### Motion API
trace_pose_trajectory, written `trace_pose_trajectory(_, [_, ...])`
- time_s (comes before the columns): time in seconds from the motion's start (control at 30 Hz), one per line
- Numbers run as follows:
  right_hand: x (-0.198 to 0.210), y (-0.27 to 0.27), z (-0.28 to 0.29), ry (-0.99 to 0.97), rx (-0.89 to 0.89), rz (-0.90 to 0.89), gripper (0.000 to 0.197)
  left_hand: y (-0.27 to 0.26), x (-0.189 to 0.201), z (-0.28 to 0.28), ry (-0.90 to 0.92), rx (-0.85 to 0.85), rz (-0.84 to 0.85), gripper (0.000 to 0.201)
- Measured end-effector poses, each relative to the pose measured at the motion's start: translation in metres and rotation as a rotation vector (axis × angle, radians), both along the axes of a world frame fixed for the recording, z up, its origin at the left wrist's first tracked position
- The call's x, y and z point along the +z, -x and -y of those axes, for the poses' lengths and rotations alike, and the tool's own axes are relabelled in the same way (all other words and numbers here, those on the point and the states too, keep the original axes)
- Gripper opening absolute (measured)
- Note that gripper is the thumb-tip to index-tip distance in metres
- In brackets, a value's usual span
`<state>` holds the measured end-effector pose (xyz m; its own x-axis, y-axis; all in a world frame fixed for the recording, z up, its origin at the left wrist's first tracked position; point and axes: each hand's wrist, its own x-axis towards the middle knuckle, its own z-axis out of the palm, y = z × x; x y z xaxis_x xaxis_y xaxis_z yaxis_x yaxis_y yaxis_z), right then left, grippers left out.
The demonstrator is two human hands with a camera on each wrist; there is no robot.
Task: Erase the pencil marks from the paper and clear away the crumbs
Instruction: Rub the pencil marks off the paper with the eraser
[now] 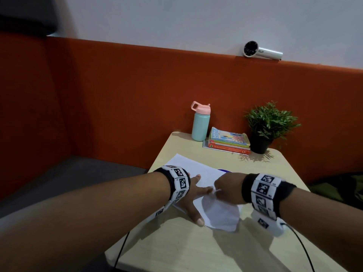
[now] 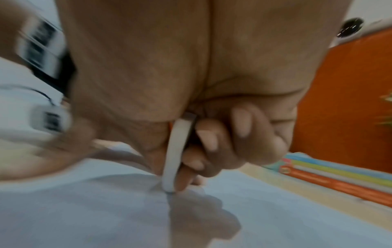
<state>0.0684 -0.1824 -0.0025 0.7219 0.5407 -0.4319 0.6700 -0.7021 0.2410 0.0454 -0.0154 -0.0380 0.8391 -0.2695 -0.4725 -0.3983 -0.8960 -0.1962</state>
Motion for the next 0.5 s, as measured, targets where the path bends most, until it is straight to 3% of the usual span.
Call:
trace_pose_trajectory(0.13, [-0.006,0.036,-0.007,-0.036,0.099,-0.168,0.04,0.0,-0.002,0.0,-0.008,-0.005,0.011,0.121])
trace_pose_trajectory(0.33, [0.001,-0.007,0.011,0.048,-0.033,-0.005,0.046,0.0,0.002,0.002,0.004,0.017,-0.032,0.12])
trace_pose_trajectory(0.5, [-0.012,0.029,0.006,-0.014,0.049,-0.211,0.041,0.002,0.001,0.002,-0.018,0.024,-0.024,0.12])
